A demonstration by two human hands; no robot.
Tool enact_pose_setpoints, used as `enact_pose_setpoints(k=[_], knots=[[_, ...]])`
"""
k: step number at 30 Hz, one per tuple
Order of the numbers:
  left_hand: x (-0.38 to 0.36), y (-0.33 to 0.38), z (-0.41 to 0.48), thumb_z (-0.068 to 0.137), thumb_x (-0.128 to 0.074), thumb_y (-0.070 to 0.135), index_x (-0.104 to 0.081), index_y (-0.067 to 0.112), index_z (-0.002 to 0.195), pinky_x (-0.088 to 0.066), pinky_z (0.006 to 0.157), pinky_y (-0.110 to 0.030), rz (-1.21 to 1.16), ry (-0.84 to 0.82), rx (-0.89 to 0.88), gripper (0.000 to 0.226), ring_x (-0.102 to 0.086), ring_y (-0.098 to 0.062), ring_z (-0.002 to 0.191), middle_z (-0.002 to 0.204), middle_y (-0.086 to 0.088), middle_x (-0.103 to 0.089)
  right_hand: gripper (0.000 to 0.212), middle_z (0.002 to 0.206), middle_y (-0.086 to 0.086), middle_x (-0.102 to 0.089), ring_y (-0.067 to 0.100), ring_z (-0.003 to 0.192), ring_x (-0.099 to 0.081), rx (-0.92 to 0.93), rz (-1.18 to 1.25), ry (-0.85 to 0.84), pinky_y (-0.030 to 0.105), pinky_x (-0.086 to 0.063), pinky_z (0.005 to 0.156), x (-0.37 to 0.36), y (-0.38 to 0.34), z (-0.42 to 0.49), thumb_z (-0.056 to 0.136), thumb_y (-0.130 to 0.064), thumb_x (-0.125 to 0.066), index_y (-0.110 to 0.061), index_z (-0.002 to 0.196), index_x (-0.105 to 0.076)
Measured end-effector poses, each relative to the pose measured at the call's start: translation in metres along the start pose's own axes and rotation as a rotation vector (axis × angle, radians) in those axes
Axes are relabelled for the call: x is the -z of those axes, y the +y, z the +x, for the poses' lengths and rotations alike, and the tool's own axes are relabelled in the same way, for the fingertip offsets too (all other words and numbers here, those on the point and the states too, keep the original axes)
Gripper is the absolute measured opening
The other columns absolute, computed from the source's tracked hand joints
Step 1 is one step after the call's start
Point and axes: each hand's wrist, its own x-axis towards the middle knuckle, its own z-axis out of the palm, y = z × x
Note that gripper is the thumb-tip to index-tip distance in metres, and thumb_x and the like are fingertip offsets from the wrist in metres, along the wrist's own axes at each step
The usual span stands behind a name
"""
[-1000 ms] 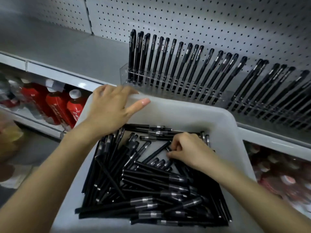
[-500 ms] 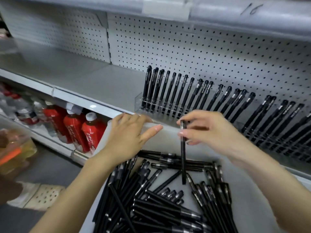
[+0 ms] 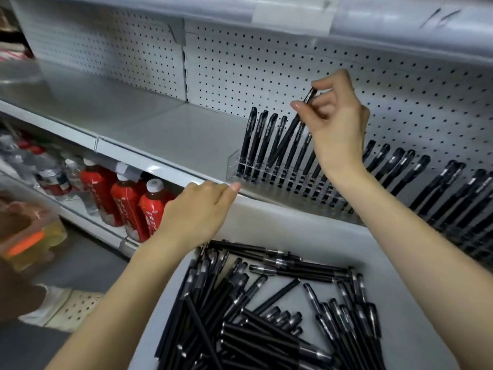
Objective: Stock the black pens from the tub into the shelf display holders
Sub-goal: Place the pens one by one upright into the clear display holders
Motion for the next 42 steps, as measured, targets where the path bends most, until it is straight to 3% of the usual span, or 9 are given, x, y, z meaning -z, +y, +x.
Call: enact_pose_setpoints(k=[2, 6, 15, 19, 22, 31, 39, 42], knots=[[0.0, 0.001, 0.001, 0.094, -0.019, 0.06, -0.061, 0.027, 0.102, -0.04, 0.086, -0.042, 0.012, -0.03, 0.014, 0.054, -0.046, -0.024, 0.114, 0.1, 0.002, -0.054, 0.03, 0.07, -0.02, -0.053, 0.002, 0.069, -0.059, 0.055, -0.061, 0.022, 0.034, -0.055, 0.072, -0.008, 0.006, 0.001, 0.086, -0.026, -0.067, -0.009, 0.107, -0.053], [0.0, -0.001, 0.001, 0.088, -0.019, 0.069, -0.055, 0.041, 0.119, -0.041, 0.091, -0.044, 0.048, -0.06, 0.048, 0.055, -0.04, -0.021, 0.122, 0.114, 0.004, -0.052, 0.032, 0.07, -0.024, -0.049, 0.009, 0.069, -0.059, 0.091, -0.142, 0.038, 0.035, -0.054, 0.069, -0.017, 0.013, 0.001, 0.087, -0.028, -0.067, -0.008, 0.108, -0.053], [-0.001, -0.002, 0.003, 0.074, -0.017, 0.083, -0.059, 0.041, 0.109, -0.042, 0.082, -0.039, 0.088, -0.05, 0.054, 0.068, -0.045, -0.02, 0.117, 0.104, 0.008, -0.049, 0.038, 0.091, -0.005, -0.065, 0.021, 0.075, -0.063, 0.146, -0.383, -0.094, 0.035, -0.051, 0.07, -0.024, 0.021, -0.003, 0.085, -0.041, -0.065, -0.015, 0.11, -0.052], [-0.001, -0.001, 0.002, 0.069, -0.017, 0.086, -0.059, 0.042, 0.107, -0.045, 0.083, -0.04, 0.097, -0.043, 0.048, 0.072, -0.047, -0.02, 0.114, 0.104, 0.007, -0.052, 0.04, 0.089, 0.001, -0.063, 0.02, 0.071, -0.055, 0.249, -0.5, -0.123, 0.027, -0.039, 0.063, -0.025, 0.027, -0.005, 0.084, -0.04, -0.066, -0.011, 0.11, -0.053], [-0.001, 0.0, 0.002, 0.066, -0.017, 0.087, -0.059, 0.043, 0.113, -0.045, 0.083, -0.04, 0.108, -0.053, 0.038, 0.077, -0.046, -0.02, 0.115, 0.103, 0.007, -0.049, 0.043, 0.091, 0.001, -0.058, 0.019, 0.072, -0.052, 0.232, -0.512, -0.174, 0.028, -0.039, 0.065, -0.024, 0.023, -0.003, 0.084, -0.037, -0.066, -0.009, 0.113, -0.051], [-0.001, 0.001, 0.003, 0.06, -0.016, 0.087, -0.058, 0.044, 0.113, -0.044, 0.082, -0.039, 0.106, -0.063, 0.033, 0.08, -0.046, -0.019, 0.115, 0.101, 0.007, -0.049, 0.044, 0.086, 0.007, -0.061, 0.024, 0.076, -0.06, 0.104, -0.481, -0.402, 0.04, -0.052, 0.075, -0.024, 0.013, 0.008, 0.083, -0.032, -0.068, -0.009, 0.114, -0.047], [-0.002, 0.001, 0.004, 0.066, -0.023, 0.084, -0.057, 0.042, 0.116, -0.041, 0.078, -0.037, 0.119, -0.072, 0.031, 0.074, -0.046, -0.02, 0.116, 0.102, 0.007, -0.046, 0.039, 0.079, 0.001, -0.06, 0.018, 0.074, -0.06, 0.038, -0.312, -0.335, 0.039, -0.052, 0.079, -0.005, 0.008, 0.0, 0.084, -0.039, -0.066, -0.017, 0.112, -0.051], [0.0, 0.0, 0.003, 0.07, -0.027, 0.082, -0.057, 0.039, 0.118, -0.041, 0.082, -0.038, 0.118, -0.06, 0.035, 0.071, -0.046, -0.023, 0.118, 0.11, 0.004, -0.052, 0.029, 0.07, -0.002, -0.061, 0.012, 0.065, -0.06, 0.007, -0.151, -0.228, 0.029, -0.053, 0.072, 0.024, -0.005, -0.016, 0.083, -0.039, -0.067, -0.018, 0.101, -0.057]])
